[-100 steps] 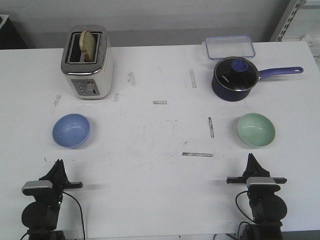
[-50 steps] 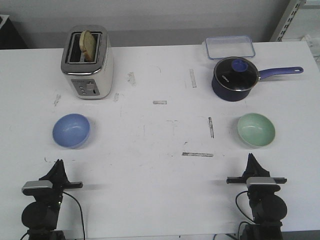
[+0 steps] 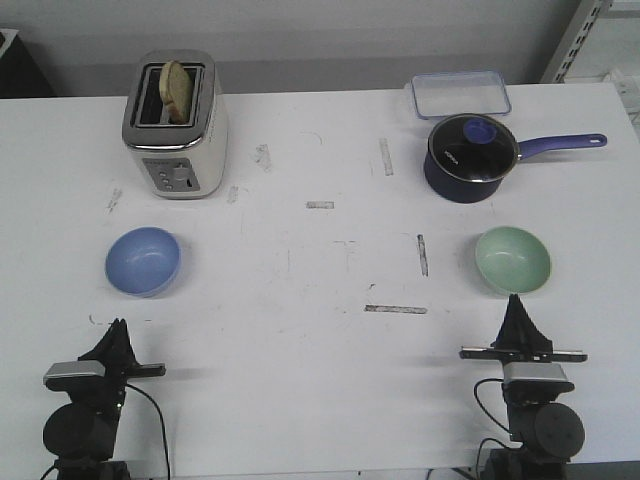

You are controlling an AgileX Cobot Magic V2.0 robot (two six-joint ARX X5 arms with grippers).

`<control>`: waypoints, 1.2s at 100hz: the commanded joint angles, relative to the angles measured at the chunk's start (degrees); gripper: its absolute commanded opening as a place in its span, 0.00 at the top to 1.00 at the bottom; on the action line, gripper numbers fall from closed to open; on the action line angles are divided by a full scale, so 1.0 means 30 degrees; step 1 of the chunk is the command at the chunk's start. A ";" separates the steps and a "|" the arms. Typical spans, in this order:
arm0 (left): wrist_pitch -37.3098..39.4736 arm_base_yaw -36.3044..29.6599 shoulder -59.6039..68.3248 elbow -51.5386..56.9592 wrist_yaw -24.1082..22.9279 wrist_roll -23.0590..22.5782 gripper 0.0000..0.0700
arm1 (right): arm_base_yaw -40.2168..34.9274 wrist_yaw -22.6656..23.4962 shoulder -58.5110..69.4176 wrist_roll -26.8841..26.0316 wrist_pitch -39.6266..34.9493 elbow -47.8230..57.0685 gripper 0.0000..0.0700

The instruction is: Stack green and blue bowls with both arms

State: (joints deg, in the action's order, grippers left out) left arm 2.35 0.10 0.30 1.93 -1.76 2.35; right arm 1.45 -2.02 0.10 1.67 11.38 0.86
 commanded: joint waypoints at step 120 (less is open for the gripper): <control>0.0095 -0.0036 -0.0015 -0.0408 -0.0036 0.0022 1.00 | 0.5071 0.1348 2.4072 0.2200 -1.9278 2.3846 0.24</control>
State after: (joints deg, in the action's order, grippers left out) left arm 2.13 0.10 0.30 1.93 -1.76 2.35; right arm 14.76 0.67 69.56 7.49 -46.02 71.18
